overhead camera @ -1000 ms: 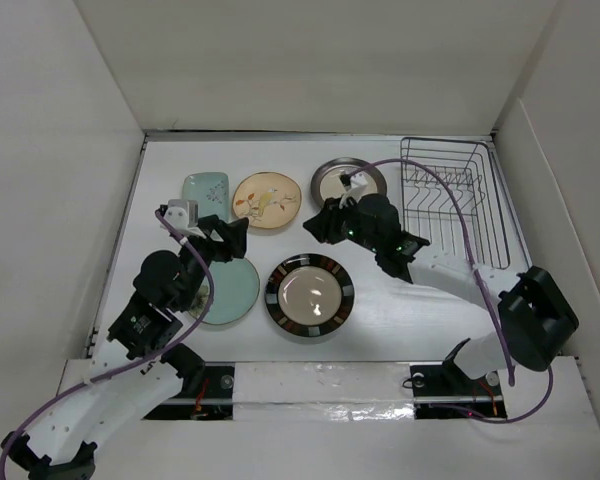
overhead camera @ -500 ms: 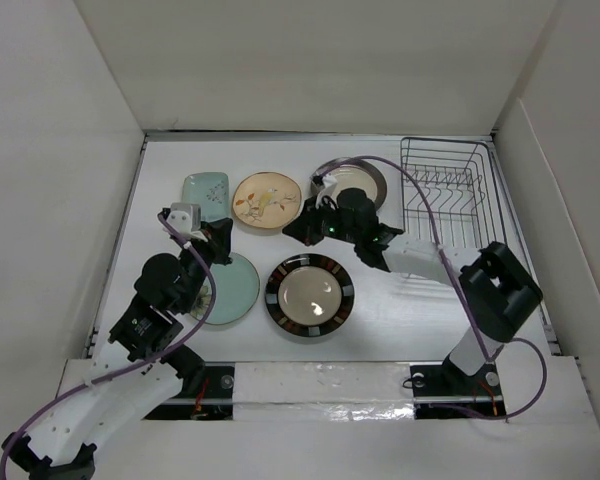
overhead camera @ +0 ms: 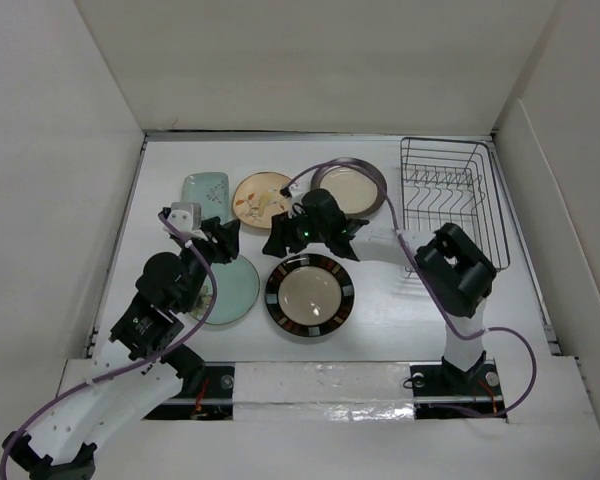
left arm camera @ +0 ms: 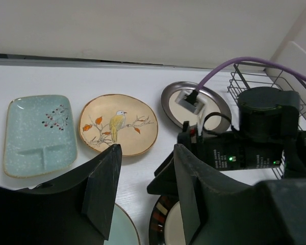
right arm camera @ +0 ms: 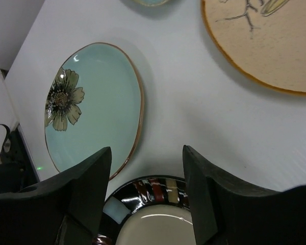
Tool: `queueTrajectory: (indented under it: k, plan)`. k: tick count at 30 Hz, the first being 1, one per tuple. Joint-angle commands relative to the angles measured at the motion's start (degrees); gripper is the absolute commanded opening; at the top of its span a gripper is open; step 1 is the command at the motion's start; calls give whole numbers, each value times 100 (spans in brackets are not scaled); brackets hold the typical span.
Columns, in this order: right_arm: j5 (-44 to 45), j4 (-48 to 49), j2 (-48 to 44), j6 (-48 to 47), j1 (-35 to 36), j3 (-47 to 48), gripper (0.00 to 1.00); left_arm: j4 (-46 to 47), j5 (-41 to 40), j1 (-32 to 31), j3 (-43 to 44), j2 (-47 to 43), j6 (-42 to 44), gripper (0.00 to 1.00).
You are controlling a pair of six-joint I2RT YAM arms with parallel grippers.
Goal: Load the plates into the dish rack
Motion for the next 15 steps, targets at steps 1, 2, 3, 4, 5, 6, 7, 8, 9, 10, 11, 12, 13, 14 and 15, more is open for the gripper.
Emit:
queueTrajectory:
  k: [1, 2, 3, 4, 5, 6, 7, 8, 9, 10, 11, 12, 13, 14, 15]
  plan:
    - [-119, -265, 300, -213, 216, 538, 64, 182, 30, 25, 28, 61, 36, 43]
    - [39, -404, 492, -248, 277, 652, 64, 199, 92, 25, 28, 70, 36, 43]
    - [66, -449, 581, -266, 277, 854, 64, 225, 101, 25, 28, 79, 44, 43]
    - [58, -485, 686, -257, 277, 951, 64, 226, 92, 25, 19, 105, 36, 44]
    - [-21, -581, 905, -240, 277, 1057, 64, 208, 101, 25, 19, 131, 44, 44]
    - [-39, -608, 1012, -266, 277, 1249, 64, 182, 118, 25, 19, 149, 18, 44]
    - [-13, -617, 1126, -257, 338, 1329, 64, 164, 171, 25, 36, 141, 18, 44]
    - [101, -765, 1231, -257, 339, 1435, 64, 182, 232, 25, 45, 123, 18, 44]
    - [119, -836, 1450, -240, 339, 1531, 64, 199, 216, 25, 45, 105, 27, 44]
    - [102, -871, 1539, -205, 339, 1654, 64, 208, 189, 25, 28, 70, 44, 44]
    - [-38, -898, 1618, -187, 400, 1699, 63, 182, 111, 25, 28, 53, 36, 44]
    - [-100, -907, 1741, -169, 461, 1725, 63, 164, 110, 25, 19, 35, 27, 44]
    - [-109, -907, 1786, -169, 462, 1734, 63, 164, 136, 25, 10, -26, 18, 44]
    - [-74, -933, 1804, -178, 601, 1743, 63, 182, 188, 25, 19, -61, 18, 44]
    - [-92, -942, 1830, -143, 603, 1735, 62, 208, 198, 25, 19, -88, 27, 44]
